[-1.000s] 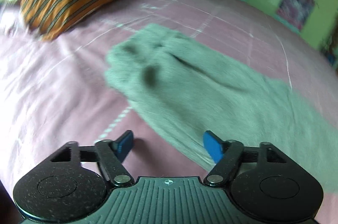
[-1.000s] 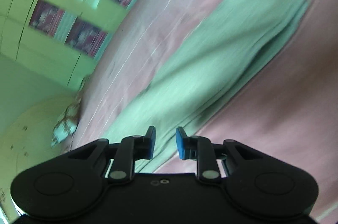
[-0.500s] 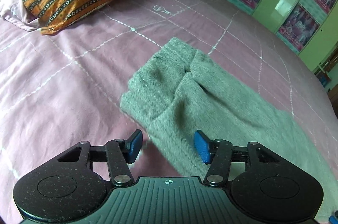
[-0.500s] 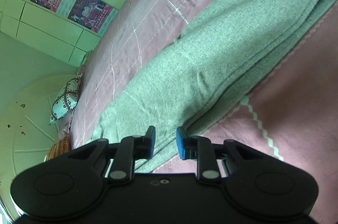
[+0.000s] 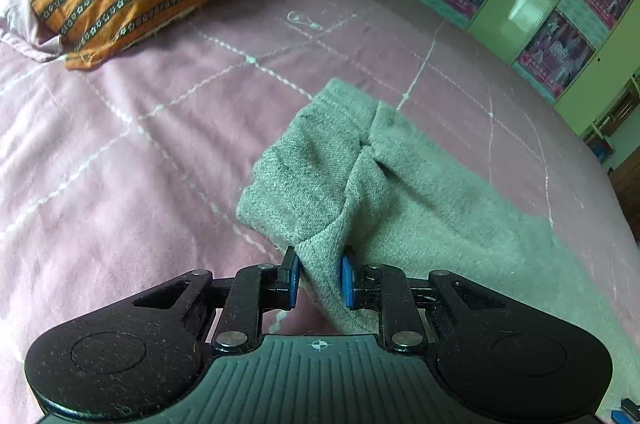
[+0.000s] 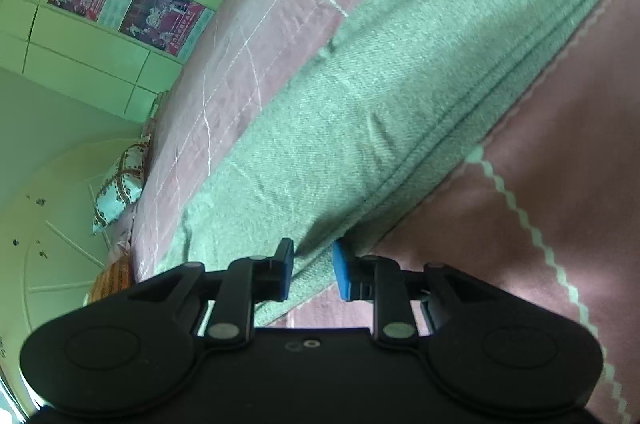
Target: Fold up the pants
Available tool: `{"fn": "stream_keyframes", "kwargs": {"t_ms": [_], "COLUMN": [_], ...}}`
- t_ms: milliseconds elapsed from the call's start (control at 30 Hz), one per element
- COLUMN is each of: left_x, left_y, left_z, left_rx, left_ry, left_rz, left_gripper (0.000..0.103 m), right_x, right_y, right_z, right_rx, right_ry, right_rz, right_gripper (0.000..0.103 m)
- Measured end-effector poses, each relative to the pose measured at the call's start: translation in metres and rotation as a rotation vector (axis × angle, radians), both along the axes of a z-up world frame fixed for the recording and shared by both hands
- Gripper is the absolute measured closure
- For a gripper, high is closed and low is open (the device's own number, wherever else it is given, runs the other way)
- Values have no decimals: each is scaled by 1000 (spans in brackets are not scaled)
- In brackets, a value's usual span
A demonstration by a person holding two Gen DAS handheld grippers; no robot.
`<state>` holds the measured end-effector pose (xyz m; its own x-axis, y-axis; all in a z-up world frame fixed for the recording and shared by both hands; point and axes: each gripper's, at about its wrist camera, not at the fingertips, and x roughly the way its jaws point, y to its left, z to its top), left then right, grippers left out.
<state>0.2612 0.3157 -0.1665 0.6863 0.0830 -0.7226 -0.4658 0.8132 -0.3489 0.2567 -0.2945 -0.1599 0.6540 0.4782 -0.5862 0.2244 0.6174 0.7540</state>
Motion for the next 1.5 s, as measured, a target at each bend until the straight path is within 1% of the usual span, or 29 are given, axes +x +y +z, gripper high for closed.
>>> {"fn": "stream_keyframes", "kwargs": {"t_ms": [100, 167, 200, 233, 267, 300, 333, 367, 400, 433, 467, 500, 533, 567, 600, 667, 767, 867, 967, 1033, 1133, 1200, 1233, 1333, 1433, 1500], "left_x": [2, 1, -3, -6, -8, -8, -5, -2, -1, 0, -2, -3, -6, -9, -14, -23, -31, -19, 0, 9, 17, 20, 20, 21, 24, 24], "left_y": [-1, 1, 1, 2, 4, 3, 3, 2, 0, -1, -2, -4, -7, -10, -13, -18, -28, -51, -72, -85, -99, -107, -111, -119, -130, -134], "left_z": [2, 5, 10, 16, 20, 20, 14, 7, 3, 3, 5, 8, 13, 18, 24, 34, 49, 55, 45, 37, 26, 19, 17, 16, 15, 15], "left_rx": [17, 9, 6, 2, 11, 35, 50, 50, 53, 60, 63, 73, 97, 127, 150, 178, 185, 207, 214, 225, 239, 271, 293, 314, 350, 357], "left_ry": [6, 2, -21, -52, -65, -58, -30, 1, 12, 14, 16, 11, 14, 15, 8, -2, -35, -52, -12, 10, 54, 81, 90, 89, 105, 107], "left_rz": [-25, -28, -30, -34, -37, -39, -43, -52, -57, -57, -55, -54, -53, -52, -55, -42, -40, -95, -132, -146, -168, -176, -182, -201, -212, -215], "left_gripper": [82, 82, 82, 82, 82, 82, 82, 82, 81, 79, 76, 72, 66, 65, 65, 65, 65, 65, 65, 65, 65, 65, 62, 49, 44, 40], "right_x": [1, 4, 6, 4, -1, -8, -15, -17, -16, -13, -13, -13, -16, -22, -27, -36, -54, -62, -65, -63, -54, -50, -46, -41, -52, -56], "right_y": [-3, -4, -4, -1, 2, 4, 6, 6, 6, 2, -3, -8, -12, -17, -22, -42, -90, -138, -178, -197, -214, -225, -221, -221, -218, -219], "right_z": [-3, -8, -9, -5, 5, 13, 18, 14, 4, -11, -21, -23, -19, -12, -5, 5, 16, 18, 20, 16, 7, -2, 0, 4, 13, 14], "right_rx": [24, 25, 19, 14, -3, -21, -31, -42, -50, -28, 22, 60, 76, 61, 38, 4, -44, -82, -99, -95, -112, -111, -118, -158, -184, -176], "right_ry": [1, 11, 25, 15, -31, -74, -93, -81, -43, 1, 13, 14, 1, -24, -49, -53, -83, -72, -74, -69, -46, -35, -47, -56, -70, -86], "right_rz": [-24, -39, -42, -39, -27, -12, -5, -1, 0, -9, -22, -26, -35, -52, -67, -101, -225, -352, -459, -500, -513, -501, -492, -472, -497, -499], "right_gripper": [90, 103, 103, 103, 103, 103, 103, 103, 103, 103, 103, 103, 96, 89, 87, 87, 86, 86, 86, 86, 87, 87, 87, 87, 87, 87]}}
